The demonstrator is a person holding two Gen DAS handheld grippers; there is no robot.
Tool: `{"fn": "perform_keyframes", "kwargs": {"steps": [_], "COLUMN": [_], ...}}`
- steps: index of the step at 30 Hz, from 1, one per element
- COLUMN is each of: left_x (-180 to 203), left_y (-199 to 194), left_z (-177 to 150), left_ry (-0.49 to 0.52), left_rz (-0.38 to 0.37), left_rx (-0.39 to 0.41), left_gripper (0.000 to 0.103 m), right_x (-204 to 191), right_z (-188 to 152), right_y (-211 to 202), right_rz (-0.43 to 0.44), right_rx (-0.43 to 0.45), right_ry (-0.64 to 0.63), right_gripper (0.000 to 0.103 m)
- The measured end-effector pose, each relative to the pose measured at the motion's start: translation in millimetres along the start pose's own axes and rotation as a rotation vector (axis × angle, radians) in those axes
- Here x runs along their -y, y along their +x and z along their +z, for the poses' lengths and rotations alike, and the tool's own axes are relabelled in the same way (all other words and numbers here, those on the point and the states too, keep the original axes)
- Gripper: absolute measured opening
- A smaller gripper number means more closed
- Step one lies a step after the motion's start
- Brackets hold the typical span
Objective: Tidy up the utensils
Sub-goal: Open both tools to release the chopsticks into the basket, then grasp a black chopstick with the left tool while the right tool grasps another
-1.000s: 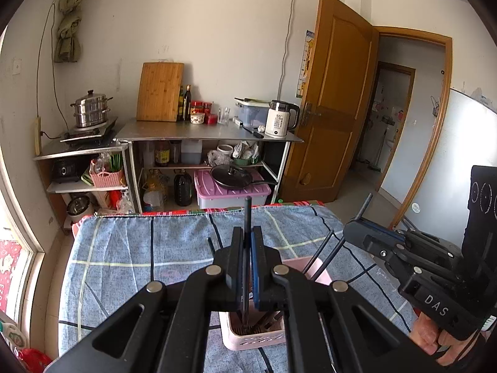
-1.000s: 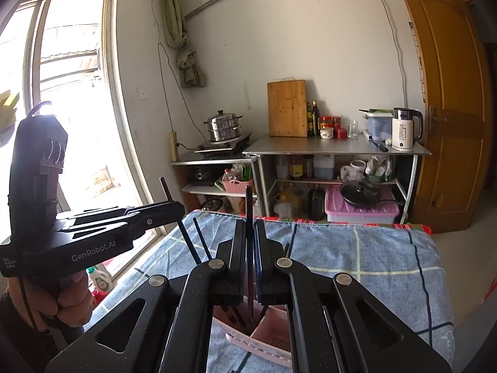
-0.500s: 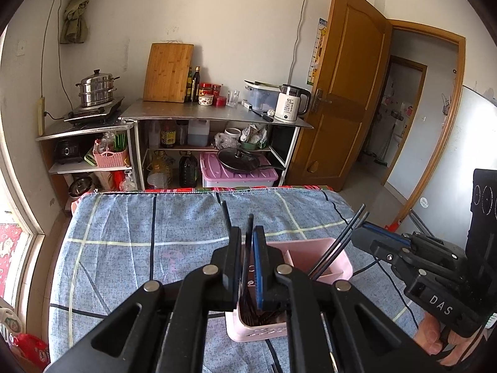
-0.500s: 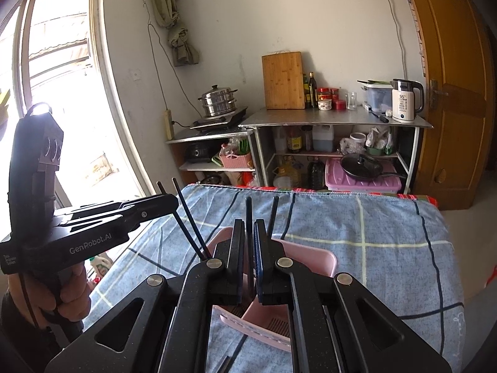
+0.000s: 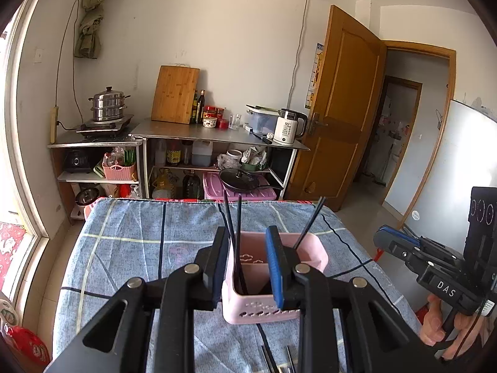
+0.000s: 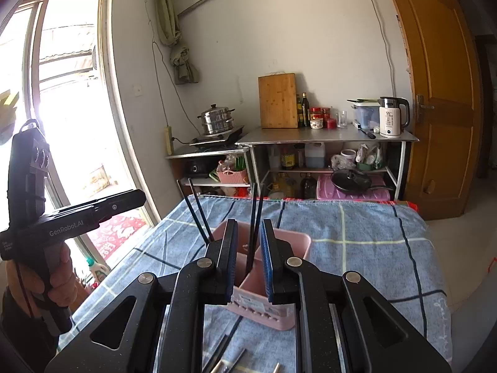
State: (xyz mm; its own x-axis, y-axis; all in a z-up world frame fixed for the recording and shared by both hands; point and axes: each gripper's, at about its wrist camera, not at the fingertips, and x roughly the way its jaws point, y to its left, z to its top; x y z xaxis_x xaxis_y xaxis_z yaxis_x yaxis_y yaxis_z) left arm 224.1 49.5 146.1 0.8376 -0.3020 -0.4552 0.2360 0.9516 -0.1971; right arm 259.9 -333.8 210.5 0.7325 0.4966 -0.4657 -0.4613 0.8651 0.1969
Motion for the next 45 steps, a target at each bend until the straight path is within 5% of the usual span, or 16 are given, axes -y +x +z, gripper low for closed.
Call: {"fn": "perform_keyframes", "kwargs": {"steps": [9, 21, 45], "left_x": [6, 16, 25], "left_y": [-18, -4, 87], "left_z": [-67, -145, -179], "left_ry": [-0.014, -0.046, -0.043], "left_rz": [-0.017, -0.051, -0.034], "left_rx": [-0.043, -0.195, -0.422], "left_gripper": [0.026, 0.026, 0.026], "right_x": [9, 12, 12], "right_z": [-58, -123, -155], "right_y": [-31, -35, 13], "right_rz": [0.001, 0.001, 0.014], "right_rx": [-0.042, -0.161, -0.306], "right_ry": [0.061, 0.122, 0.154], "right_gripper": [0.015, 0.015, 0.015]}}
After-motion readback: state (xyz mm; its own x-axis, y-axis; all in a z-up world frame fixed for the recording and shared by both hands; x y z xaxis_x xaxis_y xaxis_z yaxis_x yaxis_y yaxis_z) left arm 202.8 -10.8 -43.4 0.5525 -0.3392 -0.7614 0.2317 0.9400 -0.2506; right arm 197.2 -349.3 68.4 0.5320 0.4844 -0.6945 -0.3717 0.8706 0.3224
